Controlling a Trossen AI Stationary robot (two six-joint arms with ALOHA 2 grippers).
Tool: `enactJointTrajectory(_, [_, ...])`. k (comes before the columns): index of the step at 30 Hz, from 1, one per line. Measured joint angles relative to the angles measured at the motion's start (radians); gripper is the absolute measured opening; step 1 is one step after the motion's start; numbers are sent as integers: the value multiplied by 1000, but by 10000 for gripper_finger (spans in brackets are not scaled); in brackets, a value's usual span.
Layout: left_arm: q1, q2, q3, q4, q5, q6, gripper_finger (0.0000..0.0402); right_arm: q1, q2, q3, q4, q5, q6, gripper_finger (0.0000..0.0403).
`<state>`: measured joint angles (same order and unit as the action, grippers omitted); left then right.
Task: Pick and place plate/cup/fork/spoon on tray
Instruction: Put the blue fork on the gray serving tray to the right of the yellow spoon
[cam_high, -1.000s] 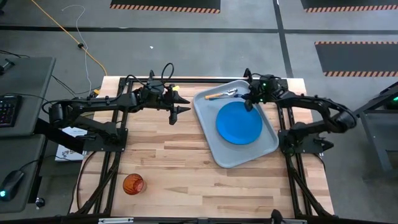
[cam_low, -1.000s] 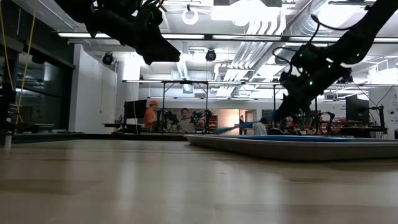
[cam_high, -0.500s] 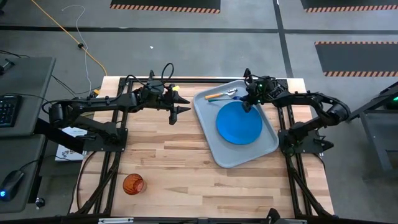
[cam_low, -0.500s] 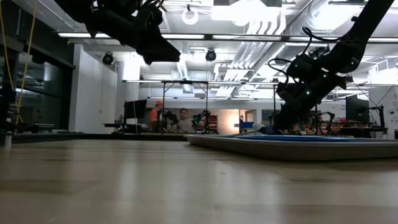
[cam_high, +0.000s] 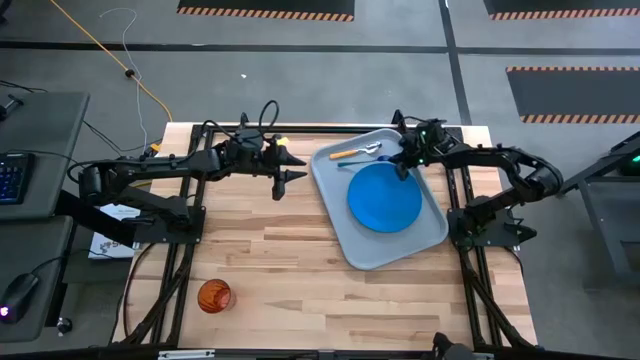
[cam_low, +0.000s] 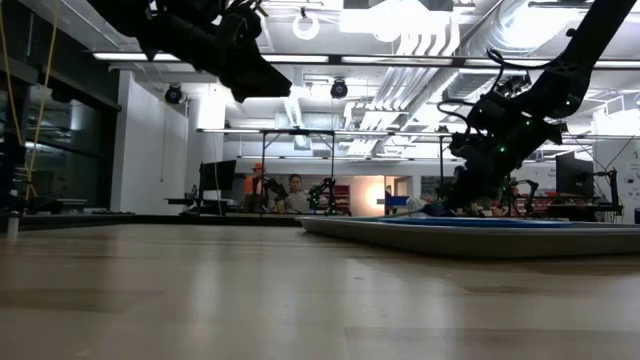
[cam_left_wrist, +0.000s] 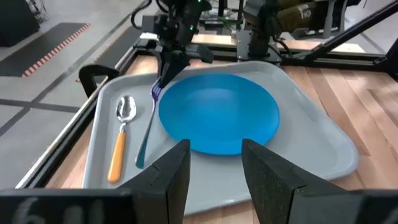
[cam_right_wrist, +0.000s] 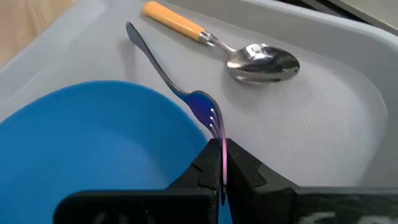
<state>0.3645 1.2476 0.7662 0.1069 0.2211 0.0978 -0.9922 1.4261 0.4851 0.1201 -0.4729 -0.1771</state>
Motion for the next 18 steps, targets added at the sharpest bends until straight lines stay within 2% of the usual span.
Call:
enactJointTrajectory(4, [0,0,0,13,0,1,133,-12,0,50,-105,-5,-49,0])
enactJointTrajectory(10, [0,0,0,14,0,-6,133,-12,16,111,-150,-1,-60,0])
enactJointTrajectory(18, [0,0,0,12,0,-15,133,-12,176,197,-217,-1,-74,0])
